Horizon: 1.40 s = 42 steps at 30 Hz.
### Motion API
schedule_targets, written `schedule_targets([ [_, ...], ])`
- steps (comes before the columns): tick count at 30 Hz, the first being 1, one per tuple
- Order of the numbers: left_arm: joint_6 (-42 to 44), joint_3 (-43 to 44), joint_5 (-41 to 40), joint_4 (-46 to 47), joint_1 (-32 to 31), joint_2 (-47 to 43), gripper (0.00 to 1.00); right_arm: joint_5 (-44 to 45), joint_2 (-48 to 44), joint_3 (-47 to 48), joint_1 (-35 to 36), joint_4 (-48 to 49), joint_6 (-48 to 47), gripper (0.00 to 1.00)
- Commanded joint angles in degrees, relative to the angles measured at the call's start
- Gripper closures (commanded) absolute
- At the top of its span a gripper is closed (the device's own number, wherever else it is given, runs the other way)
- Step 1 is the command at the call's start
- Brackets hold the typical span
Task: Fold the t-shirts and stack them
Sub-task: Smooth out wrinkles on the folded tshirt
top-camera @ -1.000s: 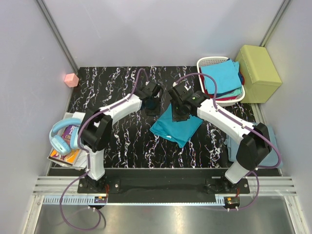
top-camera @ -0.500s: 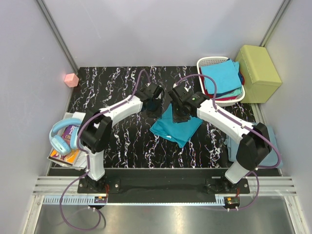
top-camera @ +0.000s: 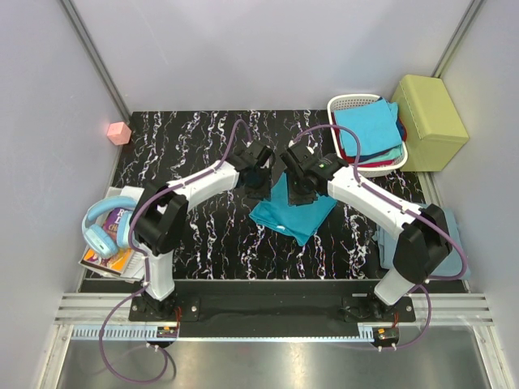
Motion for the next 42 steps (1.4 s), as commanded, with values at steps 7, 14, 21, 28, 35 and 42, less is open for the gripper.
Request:
schedule_targets([
  [7, -0.8, -2.7, 1.4, 2.2, -0.6, -1.5, 0.74, 1.9, -3.2, -1.7, 0.0, 0.3, 1.2, 0.69],
  [14, -1.0, -4.3, 0.9, 2.2, -1.1, -2.9, 0.89, 2.0, -4.0, -2.2, 0.0, 0.5, 1.3, 0.7],
  [21, -1.1, -6.0, -1.3, 2.2, -1.4, -5.0, 0.72, 1.4, -4.6, -3.4, 0.0, 0.8, 1.6, 0.69],
  [28, -0.4, -5.9, -4.3, 2.2, -1.8, -7.0, 0.54, 1.0, -4.5, -3.7, 0.0, 1.2, 1.4, 0.7],
  [35, 0.0, -2.8, -3.8, 2.0, -1.9, -2.9, 0.54, 0.9, -4.8, -4.0, 0.0, 1.2, 0.9, 0.69],
  [42, 1.0, 0.4, -4.2, 2.0, -1.7, 0.3, 0.59, 1.7, -6.0, -5.3, 0.0, 0.9, 0.1, 0.69],
])
